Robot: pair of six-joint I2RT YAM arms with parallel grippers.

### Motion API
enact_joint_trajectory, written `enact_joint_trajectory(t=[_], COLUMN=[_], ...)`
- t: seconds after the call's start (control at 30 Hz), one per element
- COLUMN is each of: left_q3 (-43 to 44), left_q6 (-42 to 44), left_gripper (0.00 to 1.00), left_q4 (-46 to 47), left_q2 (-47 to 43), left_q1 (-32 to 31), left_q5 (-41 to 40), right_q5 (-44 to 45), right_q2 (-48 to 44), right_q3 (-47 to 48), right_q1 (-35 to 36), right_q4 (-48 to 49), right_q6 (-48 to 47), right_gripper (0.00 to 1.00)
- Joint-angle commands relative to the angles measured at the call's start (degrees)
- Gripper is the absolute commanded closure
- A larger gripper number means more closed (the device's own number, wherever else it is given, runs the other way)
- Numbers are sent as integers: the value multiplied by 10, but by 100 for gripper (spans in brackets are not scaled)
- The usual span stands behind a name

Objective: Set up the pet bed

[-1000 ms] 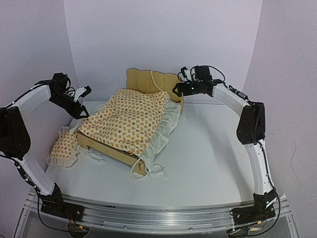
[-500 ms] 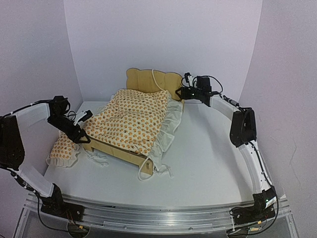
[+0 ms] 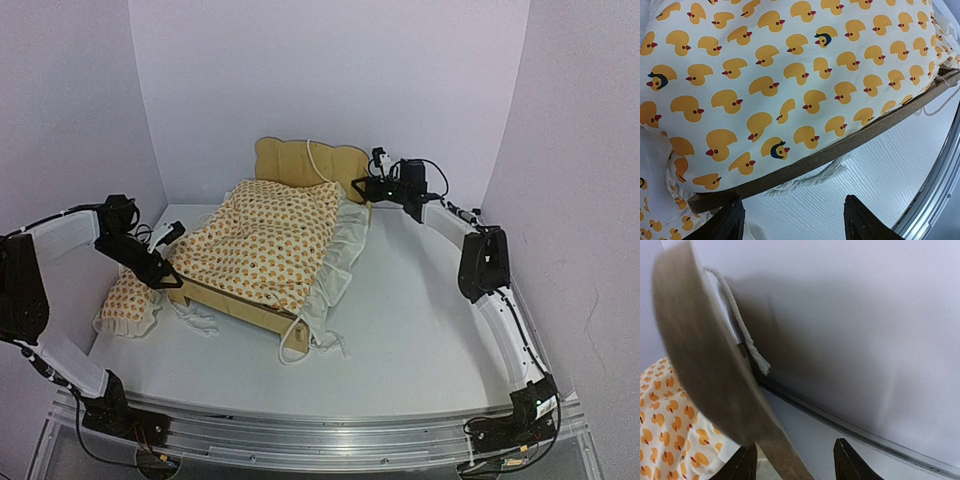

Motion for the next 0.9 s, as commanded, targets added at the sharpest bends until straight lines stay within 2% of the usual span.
enact_joint_trajectory(t=[0.0,0.07,0.23,0.37,0.53,0.67,0.87], left_q3=[-28,-34,-40,-42,-35,-12,57], left_q6=[-15,-19,-27,-31,-29,-37,-62], left_gripper=[33,33,34,34,34,34,32], left_q4=[18,26,52,77,107,135,174], left_q2=[57,63,71,73,84,112,173], left_q1=[-10,-10,-10,-10,-10,-33,-95], left_q5=[4,0,-11,-33,-45,-58,-57], right_q5=[-12,-10,-21,10,102,157,292], right_q2=[33,14,-125,-257,-409,-513,-670], right_q3=[18,-13,-187,-377,-574,-706,-883], right_q1=[11,14,14,14,14,14,38], right_q4=[10,19,68,118,154,161,158], right_q6=[4,1,-54,-105,-109,-79,-2], right_gripper=[60,77,97,100,100,100,100])
